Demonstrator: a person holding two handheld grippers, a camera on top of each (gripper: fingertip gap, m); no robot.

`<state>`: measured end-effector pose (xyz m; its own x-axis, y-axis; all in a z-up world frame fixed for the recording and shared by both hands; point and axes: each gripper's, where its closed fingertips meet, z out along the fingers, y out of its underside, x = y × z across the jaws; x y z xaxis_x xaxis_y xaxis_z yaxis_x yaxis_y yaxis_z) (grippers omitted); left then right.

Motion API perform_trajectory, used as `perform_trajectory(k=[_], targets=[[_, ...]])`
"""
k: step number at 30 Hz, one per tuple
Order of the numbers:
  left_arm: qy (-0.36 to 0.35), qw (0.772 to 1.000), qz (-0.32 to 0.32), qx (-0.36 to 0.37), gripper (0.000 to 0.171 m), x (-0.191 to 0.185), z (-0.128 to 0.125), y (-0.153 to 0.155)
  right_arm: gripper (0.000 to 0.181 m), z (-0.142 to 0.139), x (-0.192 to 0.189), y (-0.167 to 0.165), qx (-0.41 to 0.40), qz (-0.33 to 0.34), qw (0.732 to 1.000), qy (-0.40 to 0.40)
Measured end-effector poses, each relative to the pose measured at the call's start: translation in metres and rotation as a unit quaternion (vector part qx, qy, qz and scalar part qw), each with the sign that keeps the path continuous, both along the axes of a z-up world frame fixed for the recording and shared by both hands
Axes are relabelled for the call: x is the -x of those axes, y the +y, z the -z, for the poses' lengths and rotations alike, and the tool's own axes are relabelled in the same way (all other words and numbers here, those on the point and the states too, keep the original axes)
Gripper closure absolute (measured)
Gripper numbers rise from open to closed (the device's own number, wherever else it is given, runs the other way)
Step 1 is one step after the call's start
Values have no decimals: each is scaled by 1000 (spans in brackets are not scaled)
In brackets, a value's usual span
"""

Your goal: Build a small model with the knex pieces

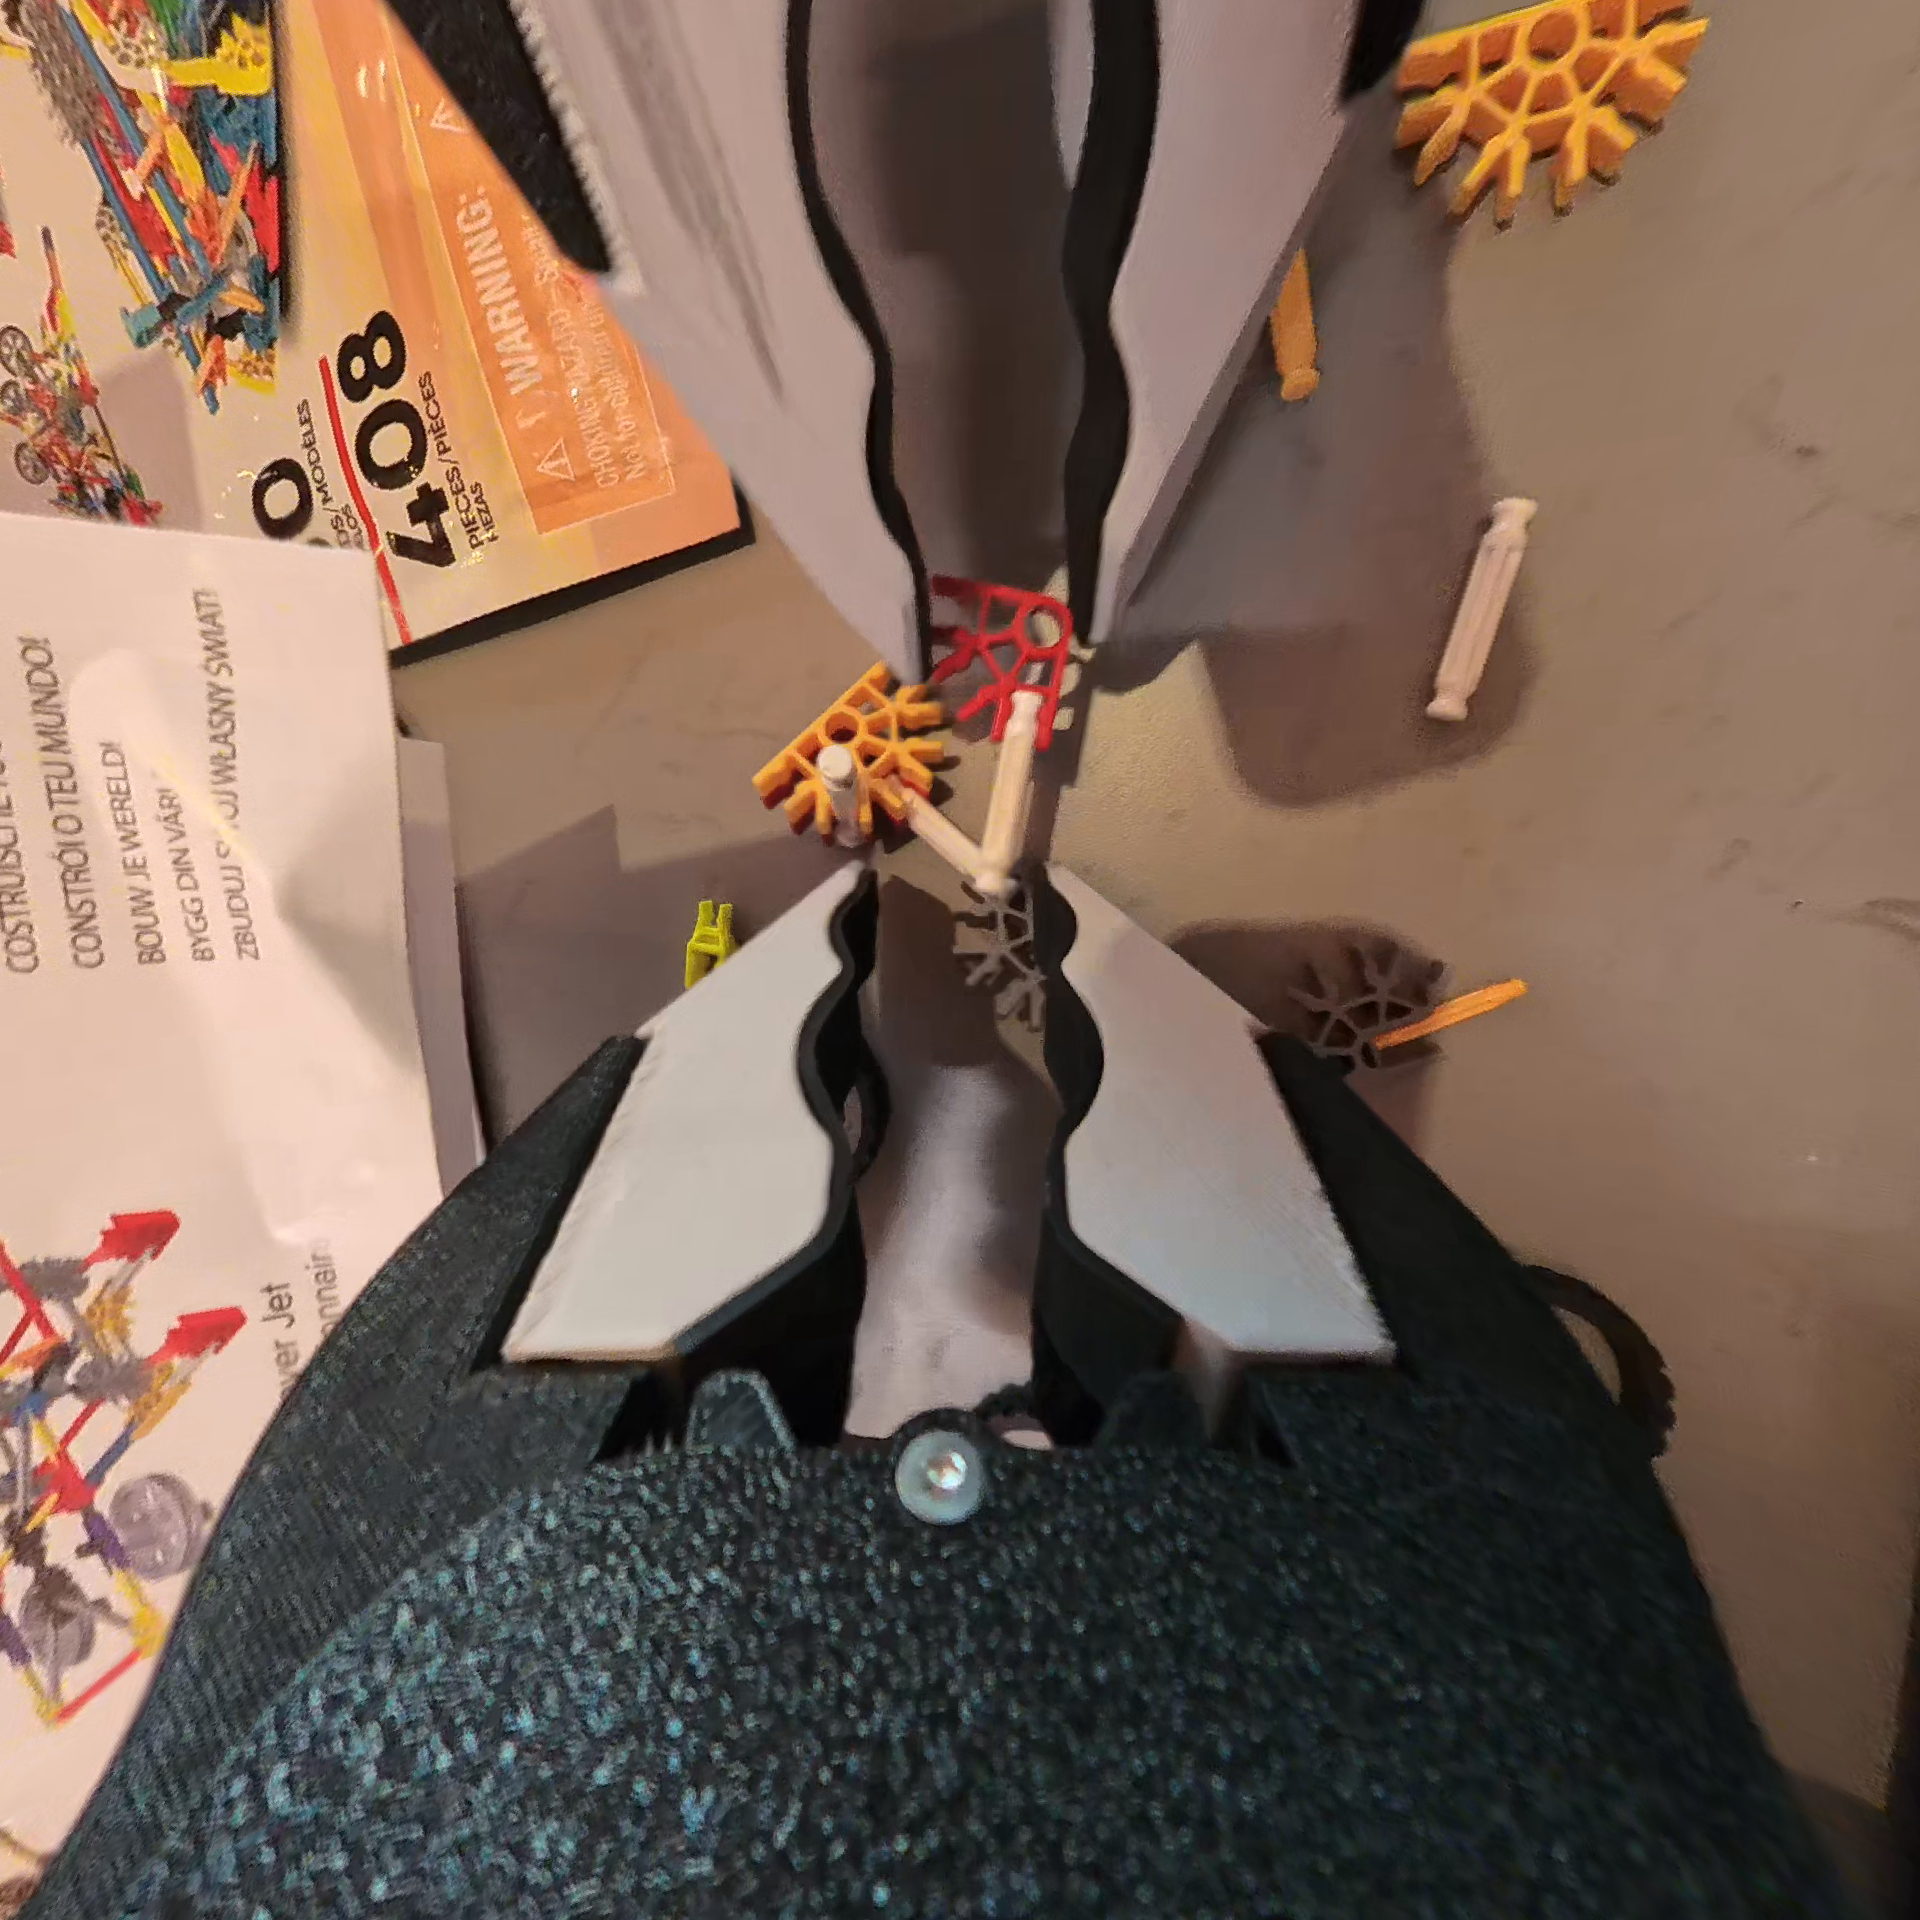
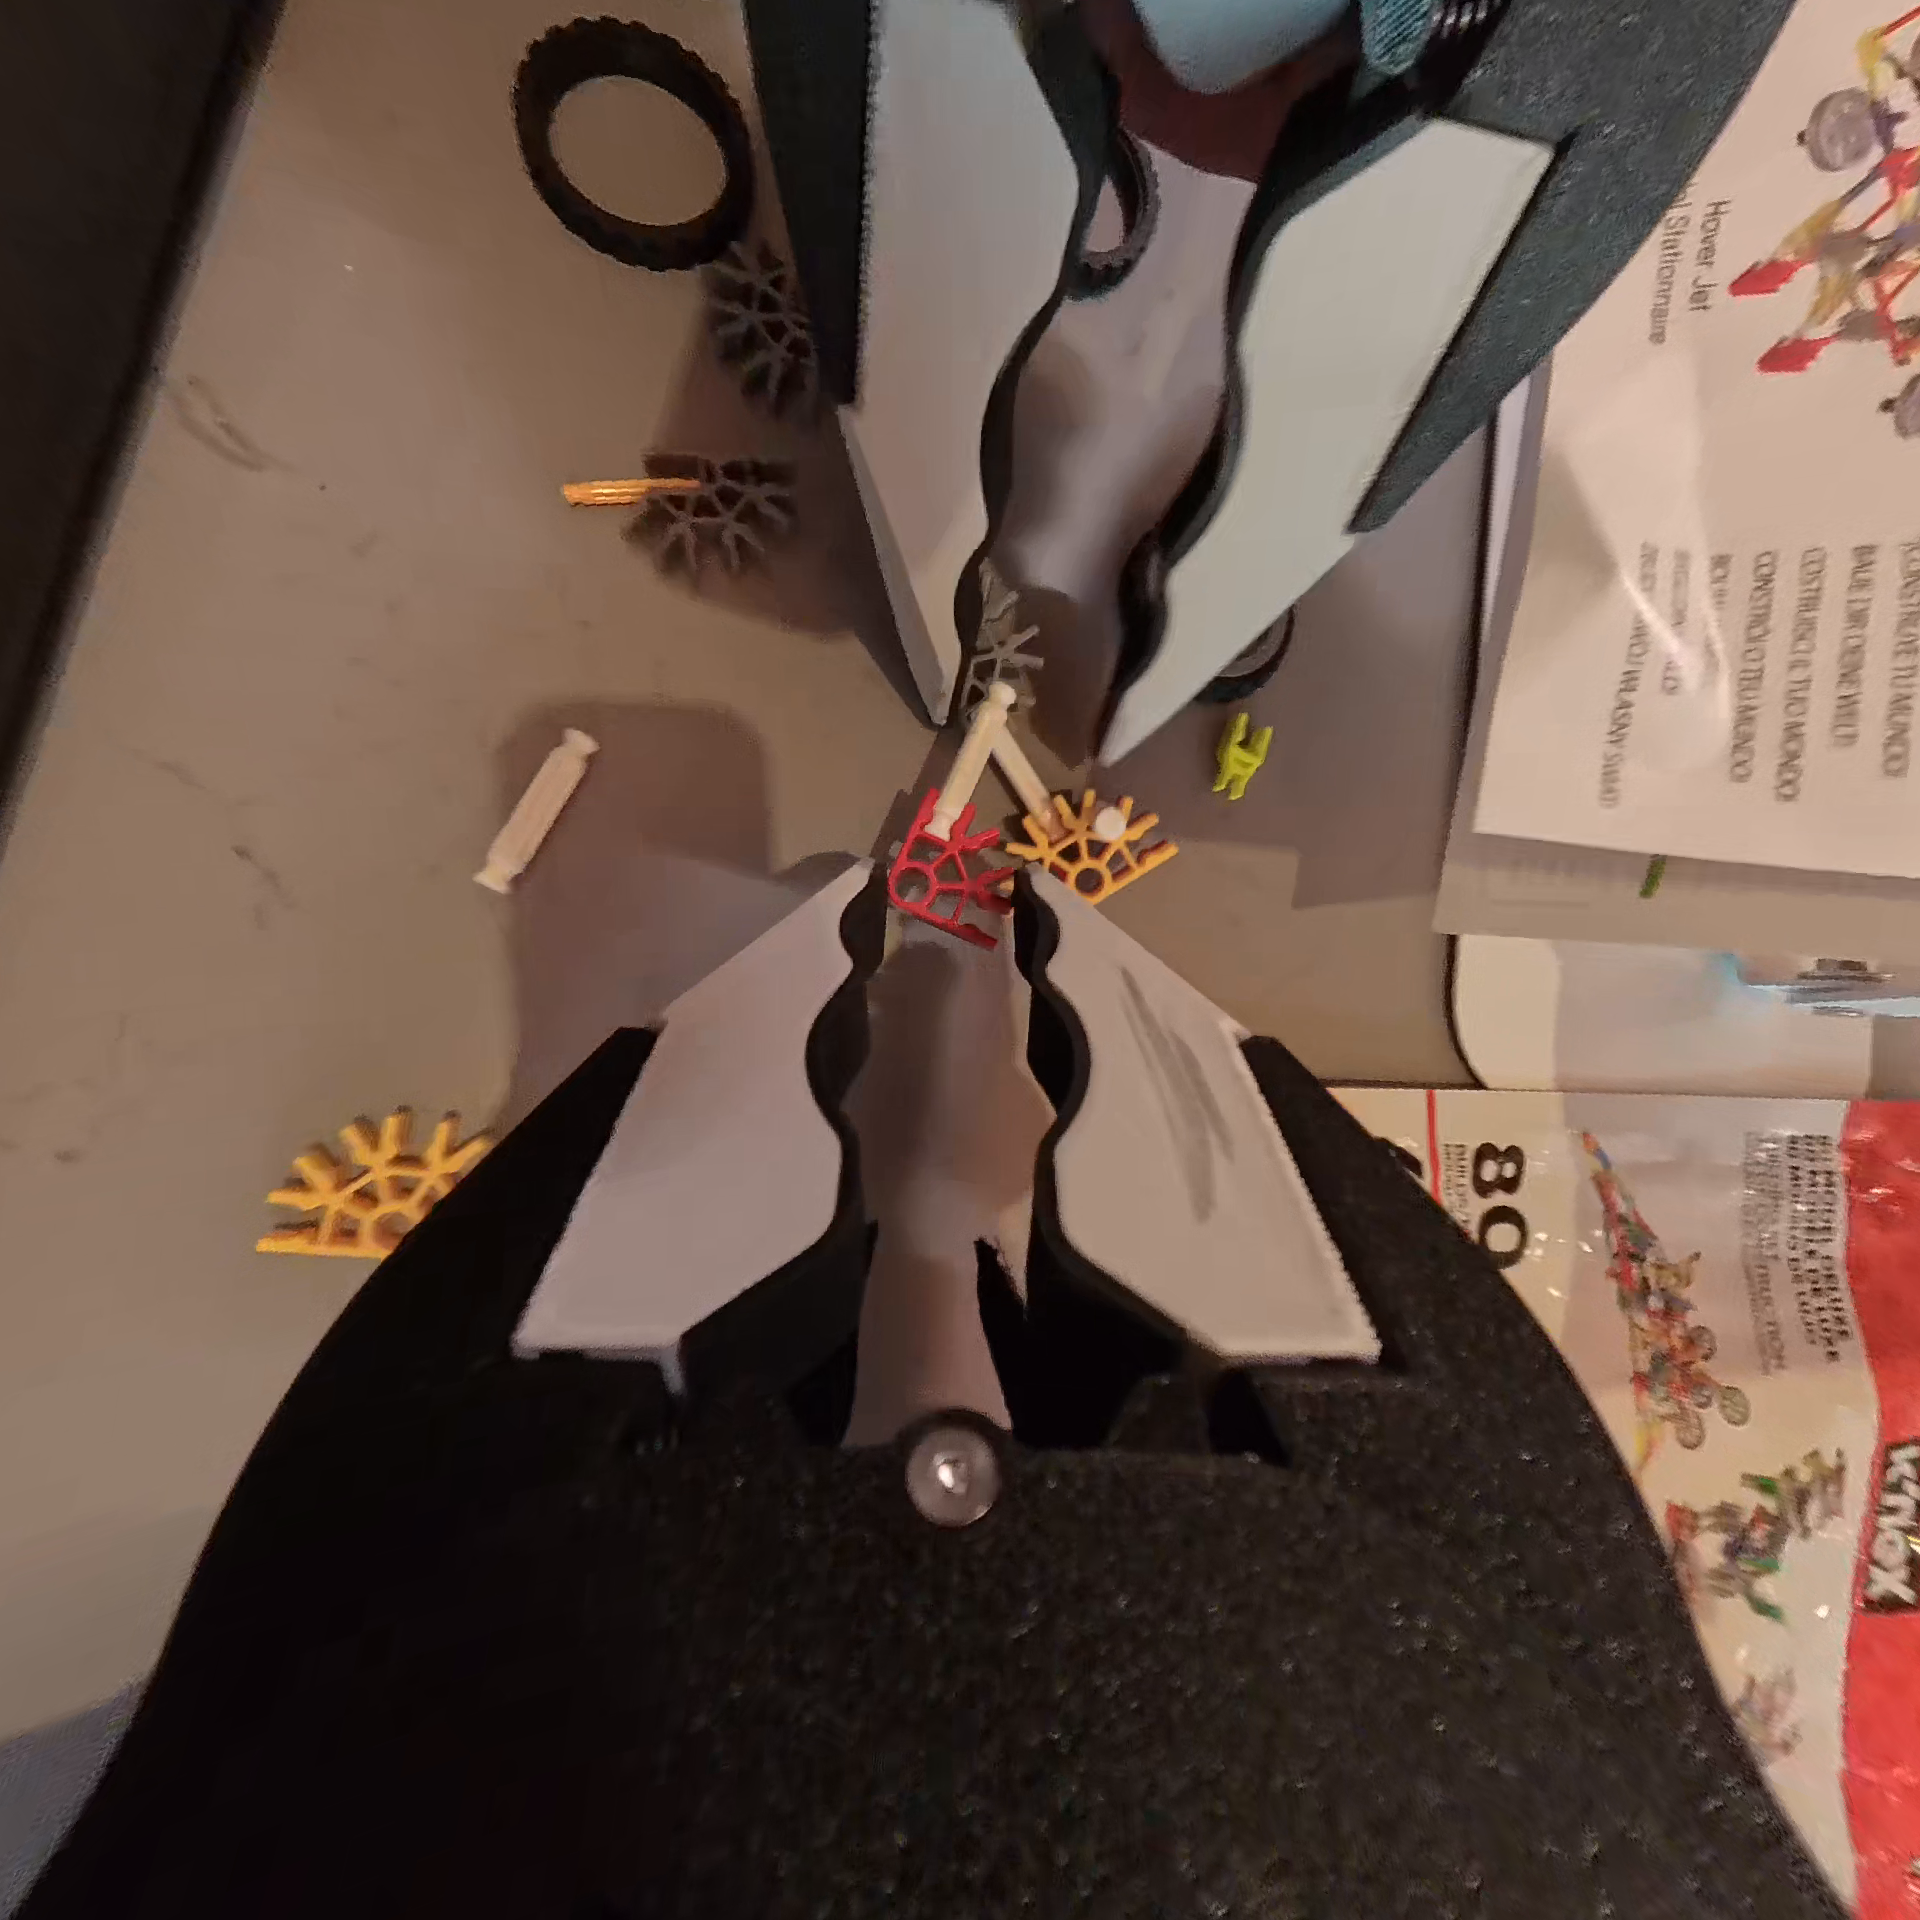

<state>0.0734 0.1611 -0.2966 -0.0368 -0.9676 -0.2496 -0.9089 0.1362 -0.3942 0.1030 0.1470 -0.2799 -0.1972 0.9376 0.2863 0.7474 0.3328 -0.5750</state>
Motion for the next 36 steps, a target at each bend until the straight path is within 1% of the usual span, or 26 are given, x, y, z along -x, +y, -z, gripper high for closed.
perform_trajectory(k=[6, 7, 11, 12, 14, 17, 19, 23, 27, 36], targets=[[-12, 1000, 17, 1, 156, -10, 2, -2, 158, 1, 4, 11, -40, 2, 999, -4], [-12, 1000, 17, 1, 156, -10, 2, -2, 158, 1, 4, 12, -45, 2, 999, -4], [-13, 1000, 10, 4, 154, -6, 0, -1, 158, -2, 4, 13, -48, 1, 999, 3], [-14, 1000, 7, 5, 150, -6, -1, -1, 158, -2, 4, 14, -48, 4, 999, 3], [-6, 1000, -2, -4, 134, -4, -1, 2, 158, -1, 2, 17, -52, 8, 999, -2], [-9, 1000, -5, -5, 128, -5, -2, 3, 158, 1, 2, 19, -46, 10, 999, 2], [-12, 1000, -3, -5, 128, -7, -2, 2, 158, 1, 3, 18, -45, 7, 999, 6], [-16, 1000, 9, 0, 136, -10, -2, -2, 158, 2, 5, 17, -39, 1, 999, 11], [-21, 1000, 15, 1, 138, -14, -2, -4, 158, 2, 6, 17, -34, -1, 999, 18], [-19, 1000, 9, -6, 138, -16, -2, -1, 158, 5, 5, 23, -39, 4, 999, 15]])
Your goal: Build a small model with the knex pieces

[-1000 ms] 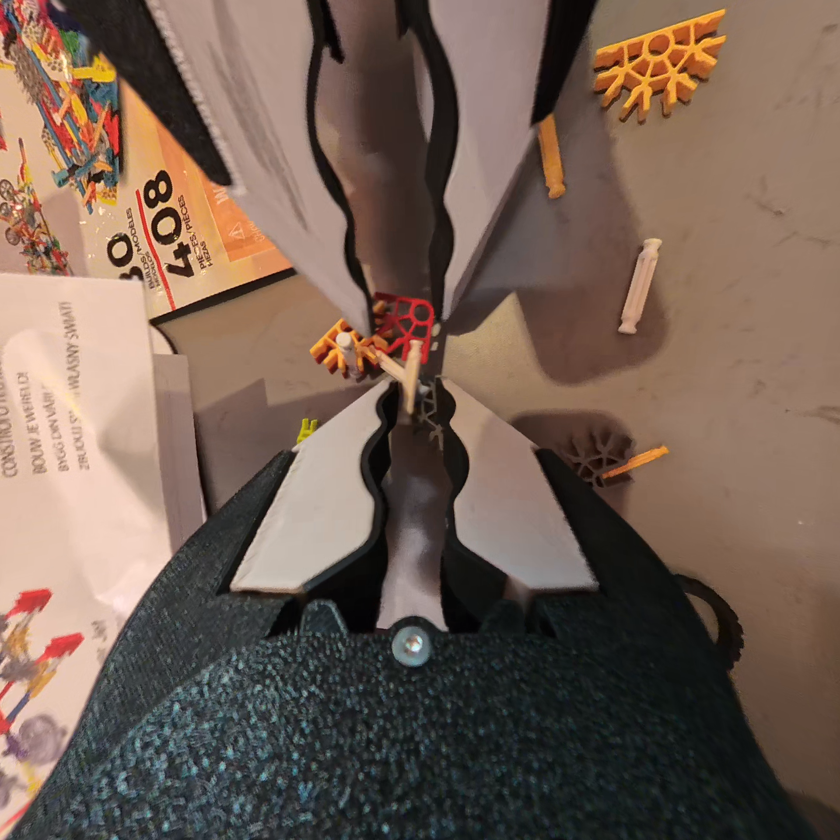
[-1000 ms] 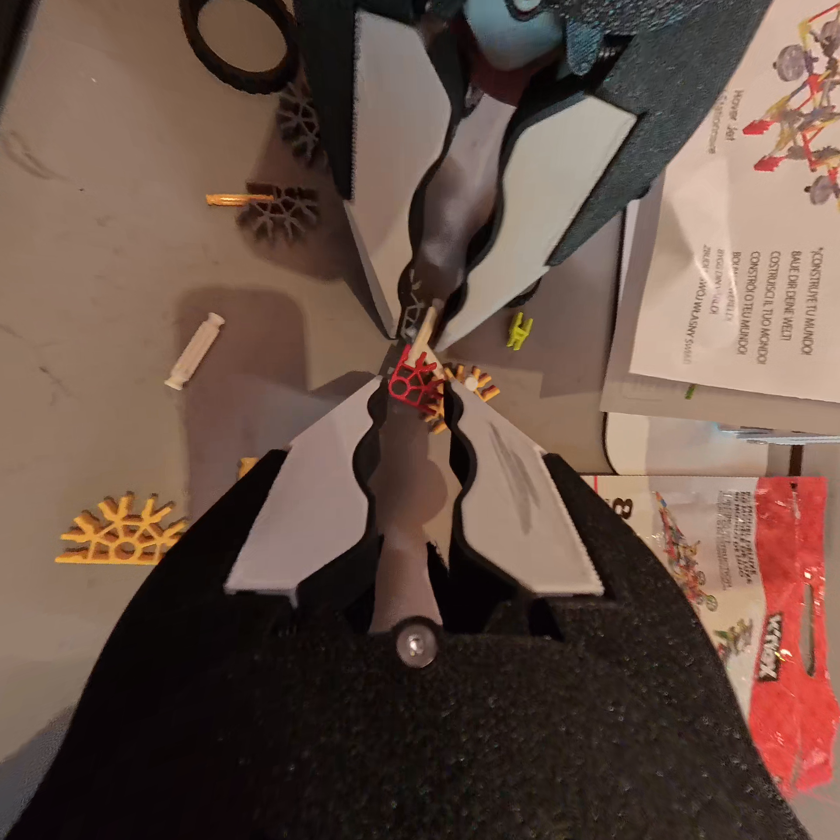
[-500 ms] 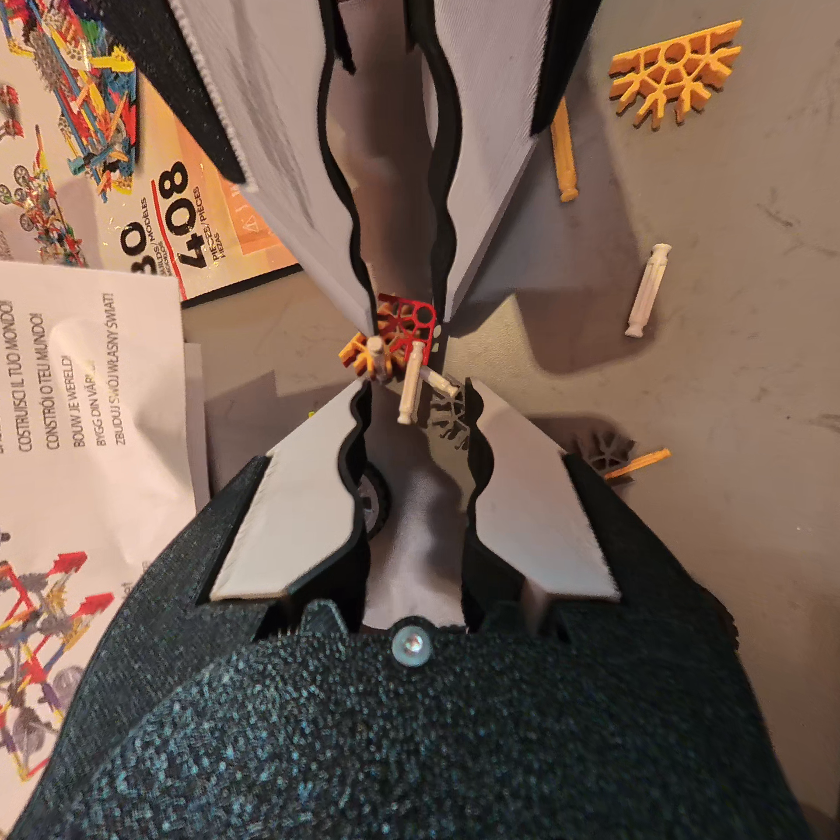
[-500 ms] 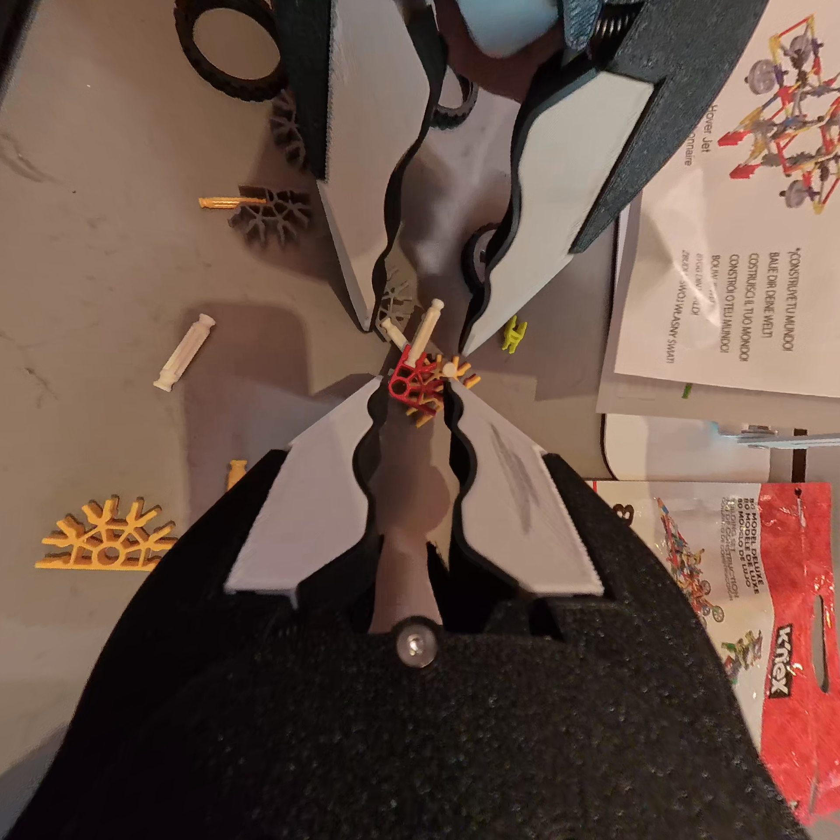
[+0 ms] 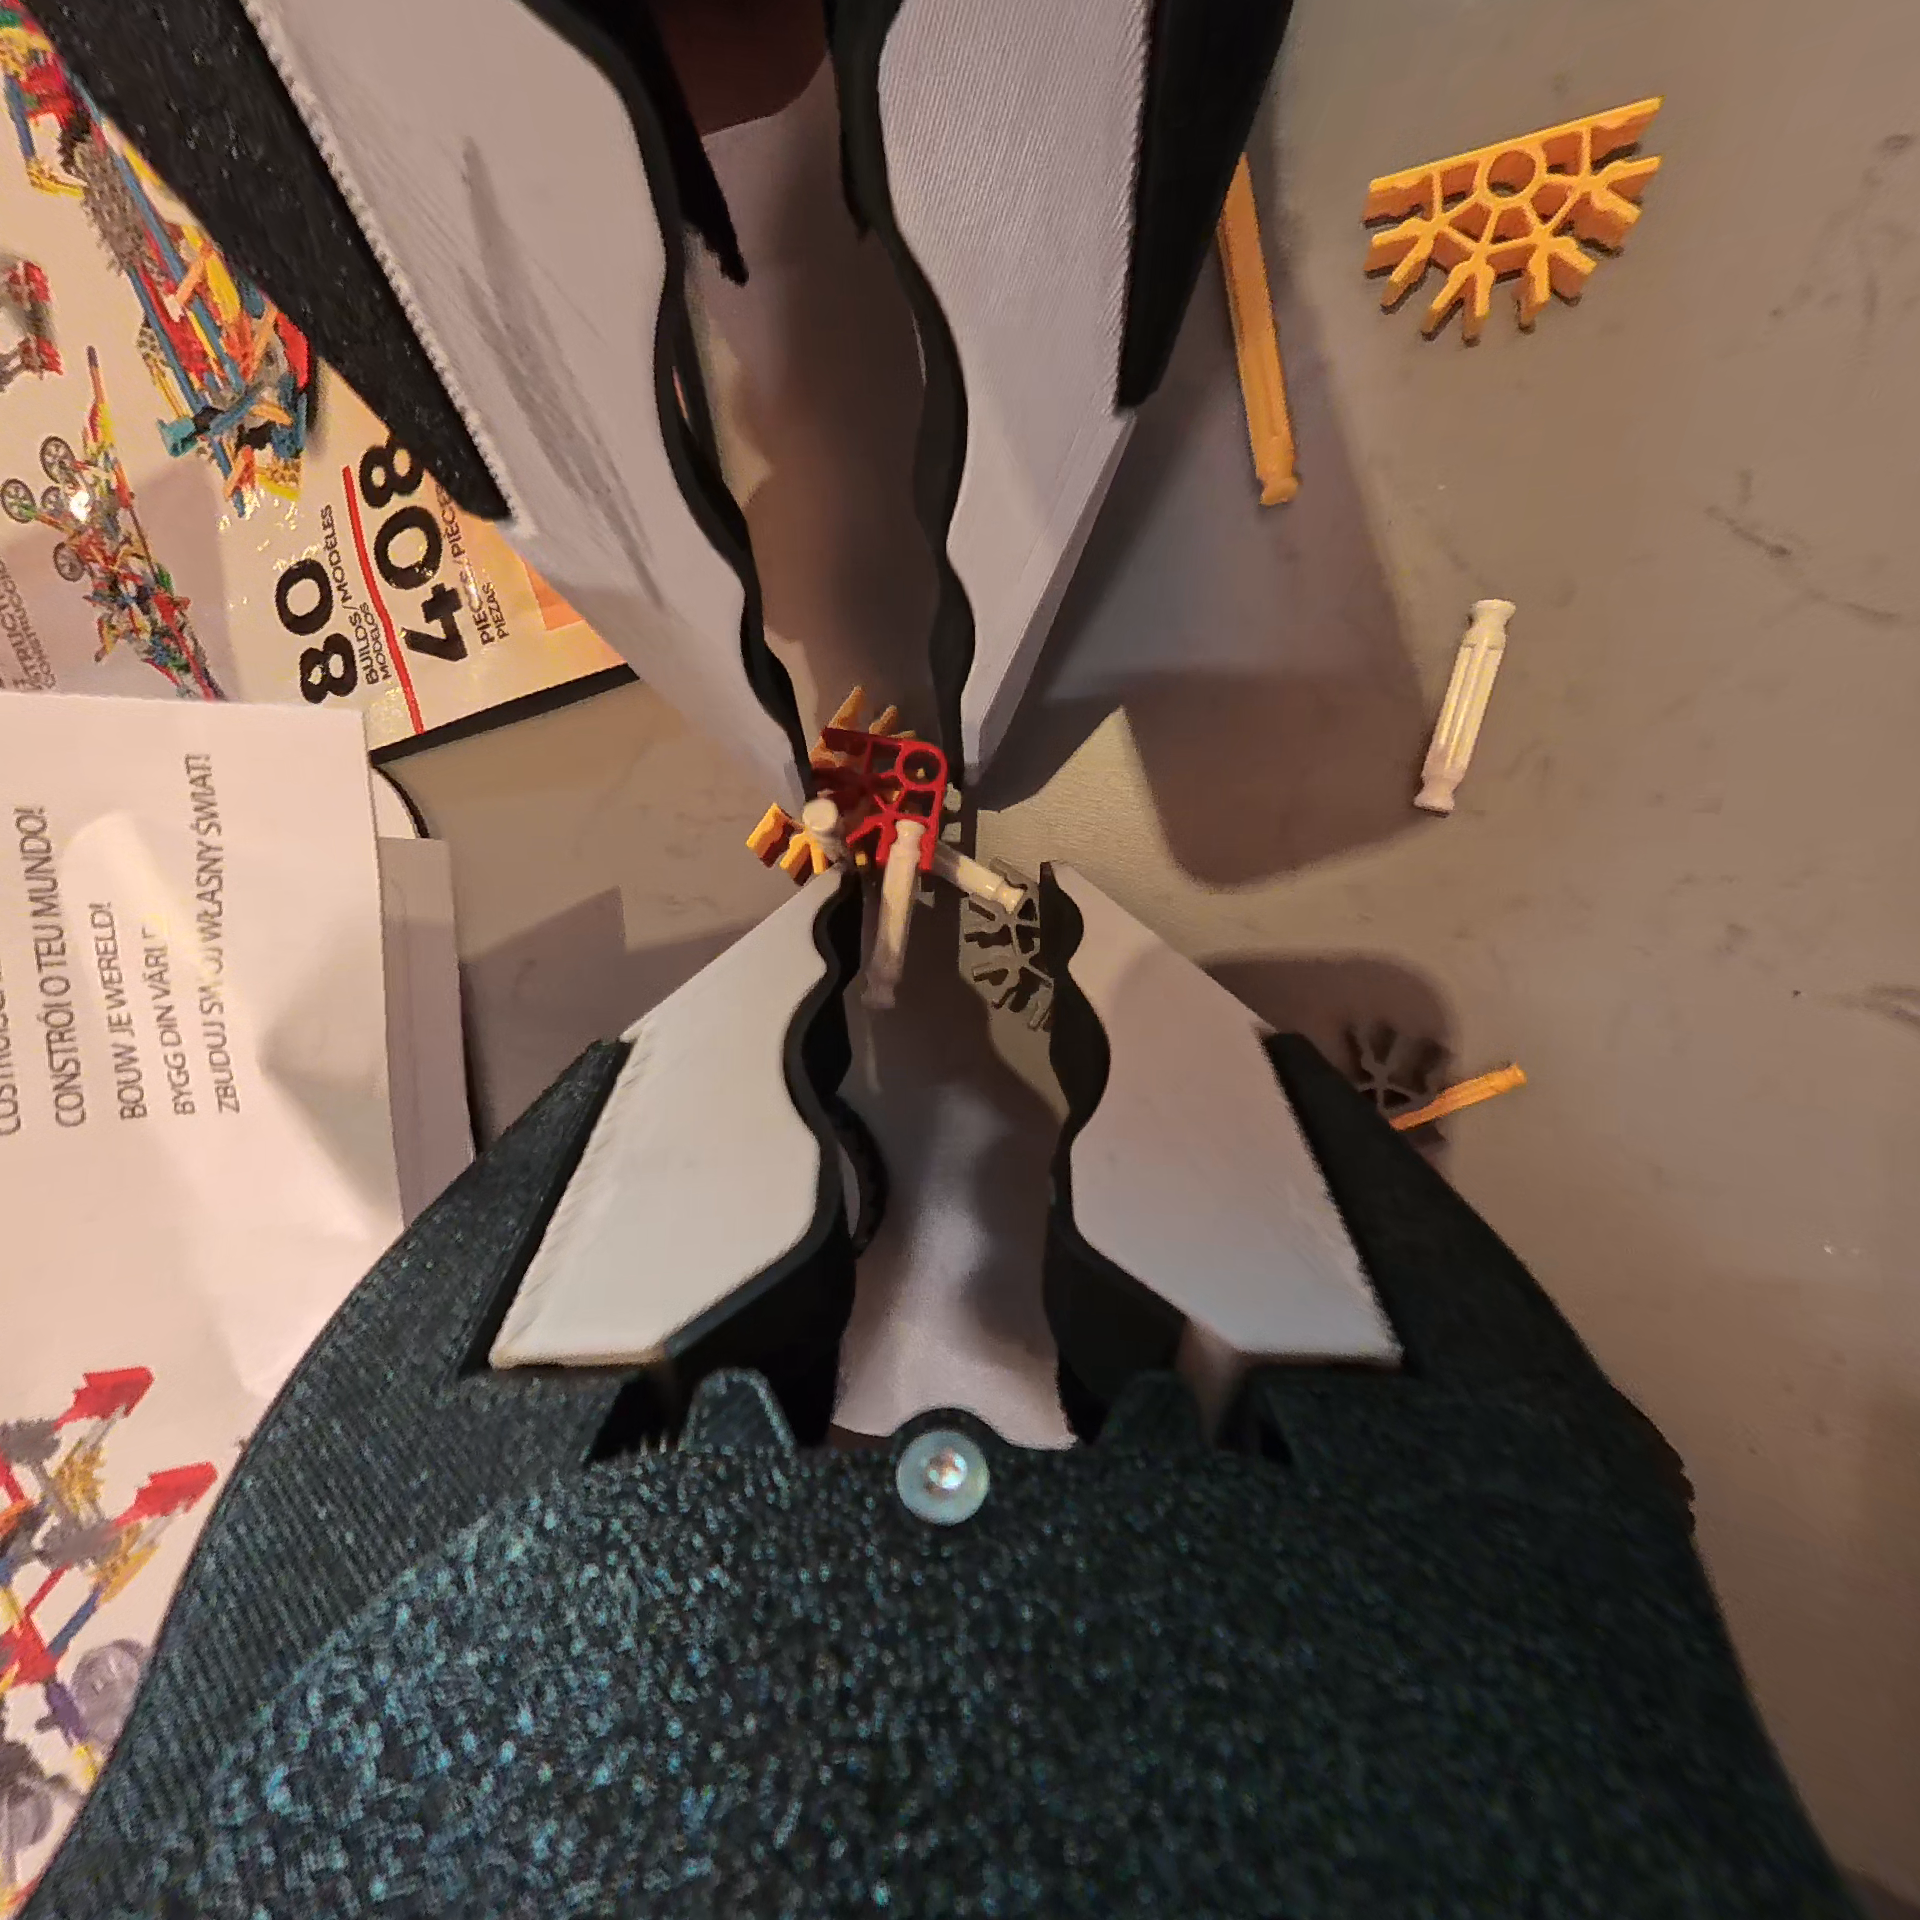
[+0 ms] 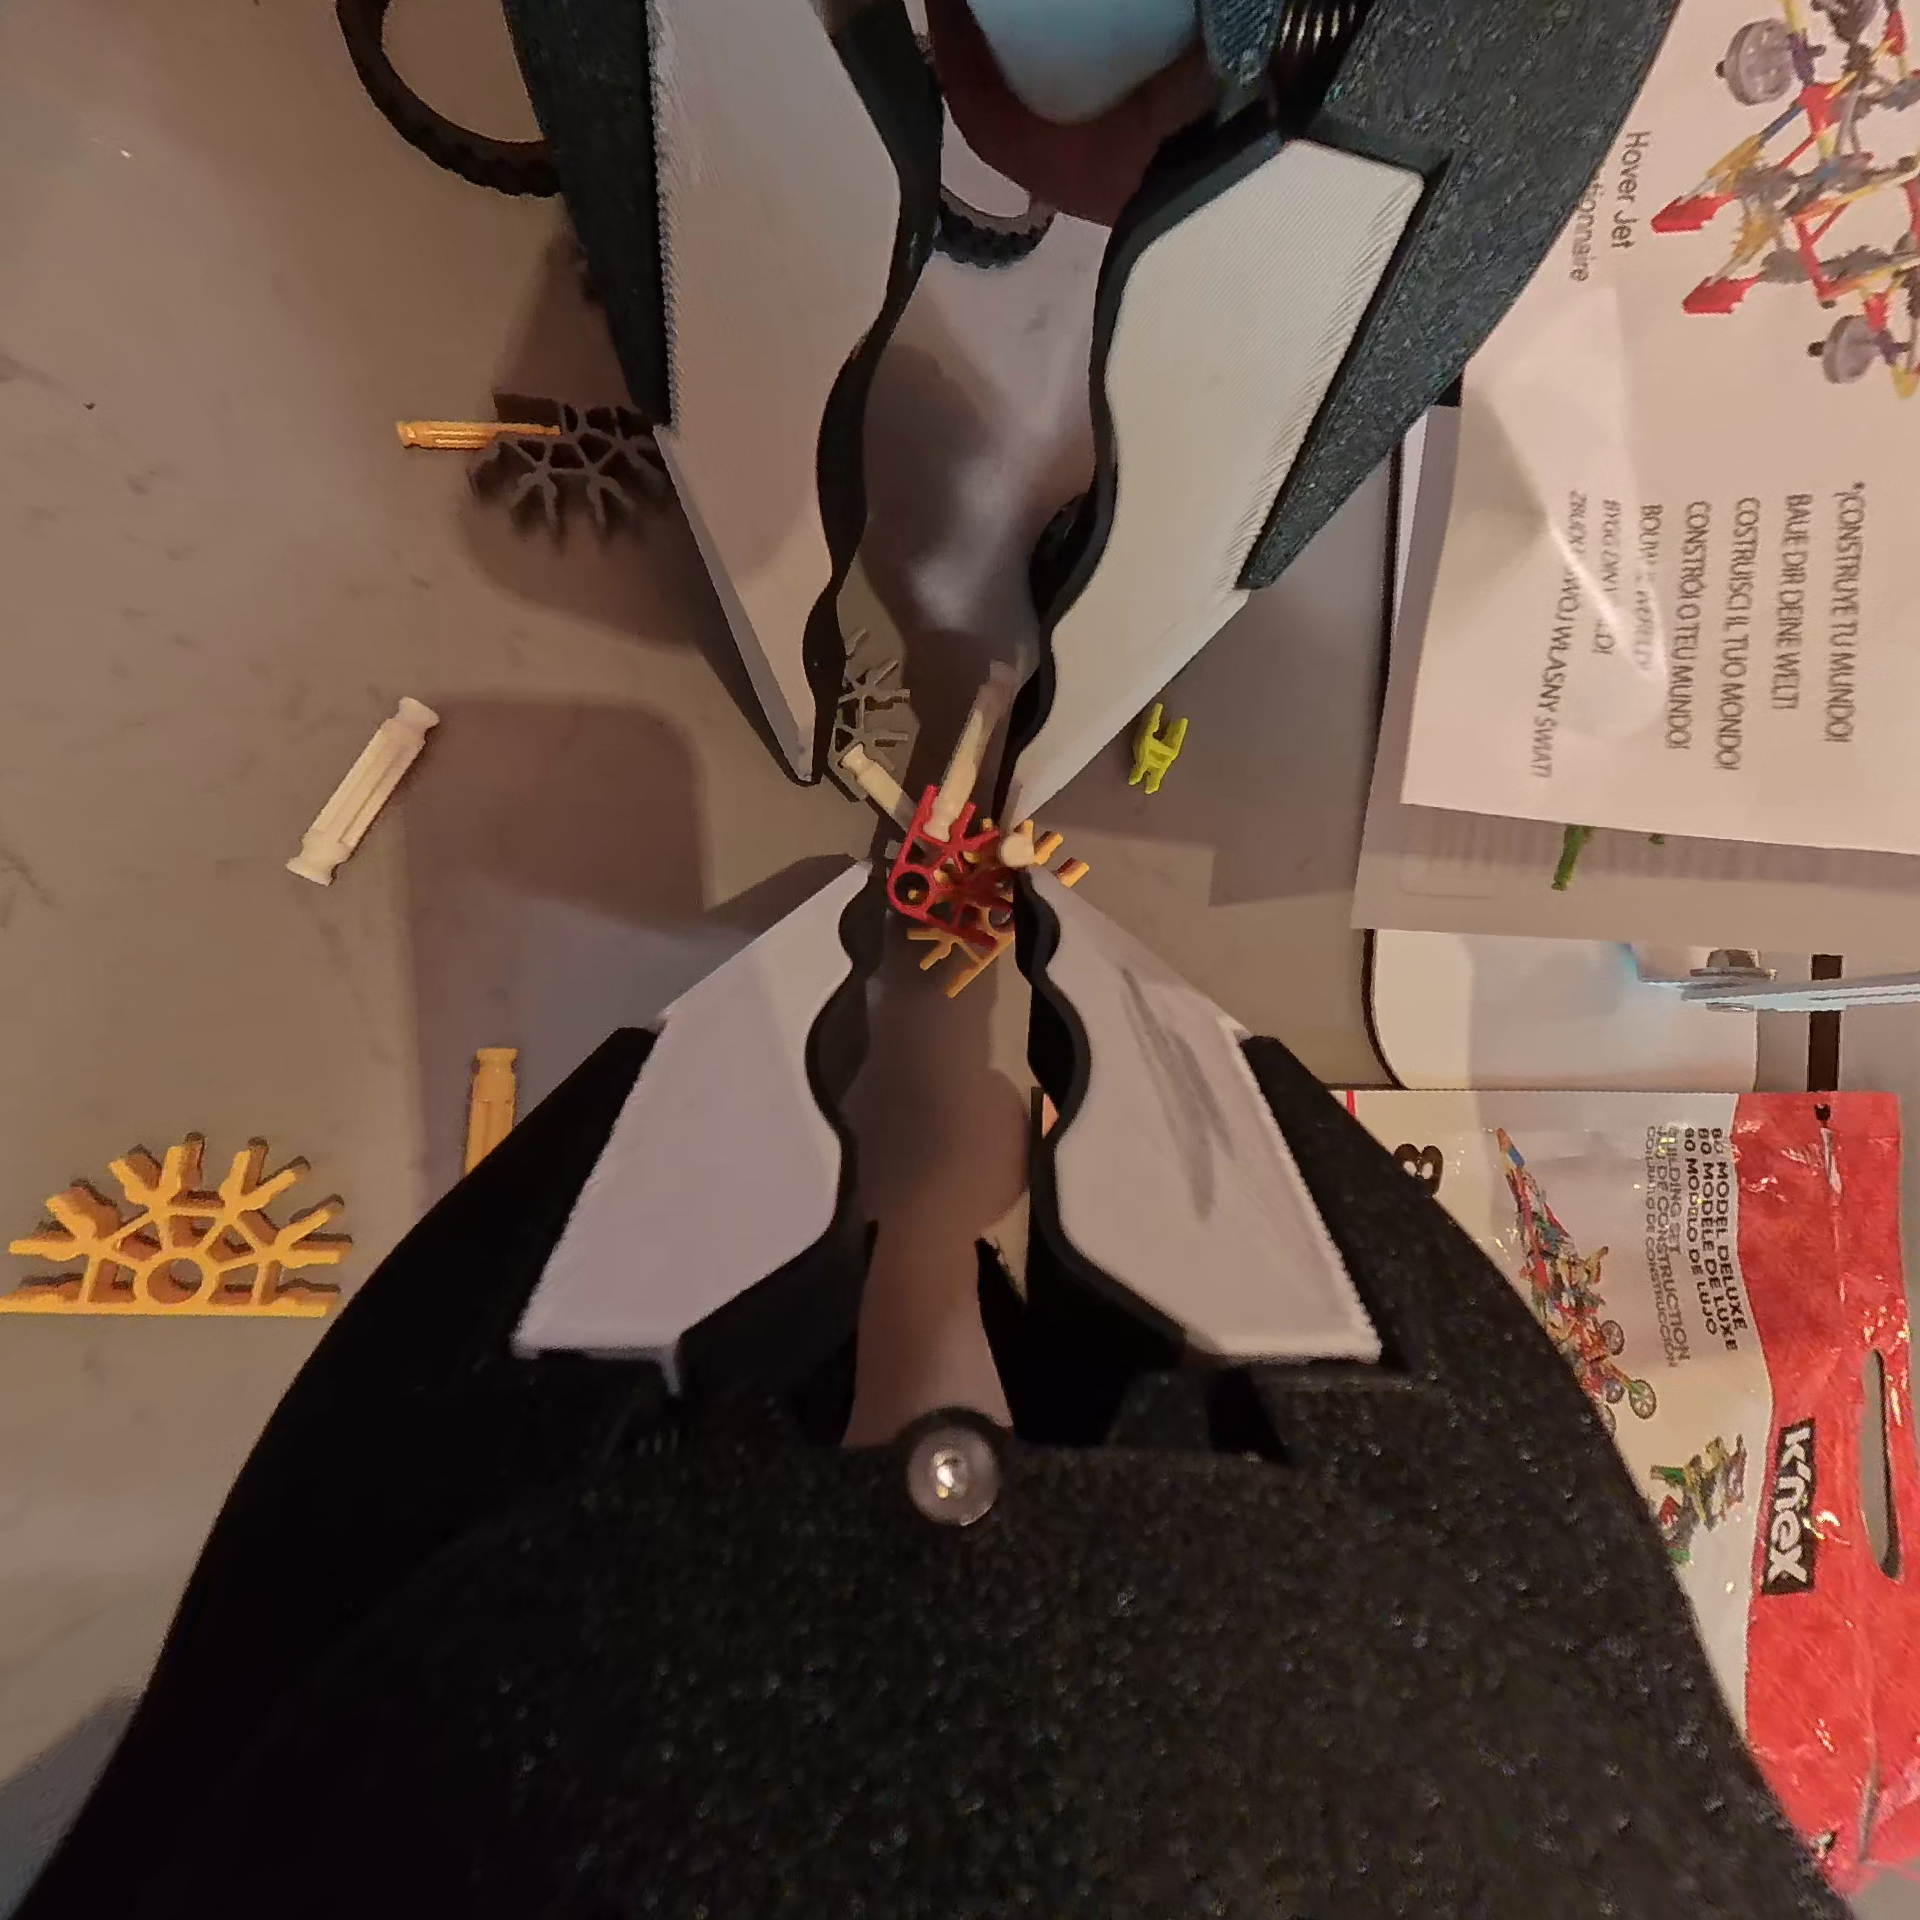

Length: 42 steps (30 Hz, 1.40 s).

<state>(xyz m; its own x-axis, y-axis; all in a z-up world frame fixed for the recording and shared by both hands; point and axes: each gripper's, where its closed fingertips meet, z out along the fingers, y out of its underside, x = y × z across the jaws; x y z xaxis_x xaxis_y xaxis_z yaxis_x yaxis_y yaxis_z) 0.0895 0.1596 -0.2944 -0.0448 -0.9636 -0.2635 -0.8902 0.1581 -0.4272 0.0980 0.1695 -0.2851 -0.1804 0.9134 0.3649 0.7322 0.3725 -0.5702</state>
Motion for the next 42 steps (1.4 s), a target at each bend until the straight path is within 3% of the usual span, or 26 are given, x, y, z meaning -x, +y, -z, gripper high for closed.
perform_trajectory(k=[8, 11, 17, 19, 32, 42], targets=[[-2, 1000, 7, -3, 139, 0, 0, 1, 156, 0, 3, 2, -10, -4, 1000, 13], [-8, 1000, 21, -1, 140, -3, 0, -3, 141, 0, 4, 3, -18, -1, 1000, 15], [-5, 1000, 28, -4, 141, -3, 0, -2, 152, -1, 5, -1, -20, -14, 1000, 19], [-7, 999, 36, 3, 150, -4, 1, -5, 157, -5, 7, -2, -32, -20, 999, 26], [-5, 1000, 26, -3, 139, -3, 0, -1, 160, -2, 4, -3, -5, -12, 1000, 26], [-4, 1000, 18, -15, 142, -3, 0, 2, 161, -3, 5, 1, 15, 8, 999, 41]])
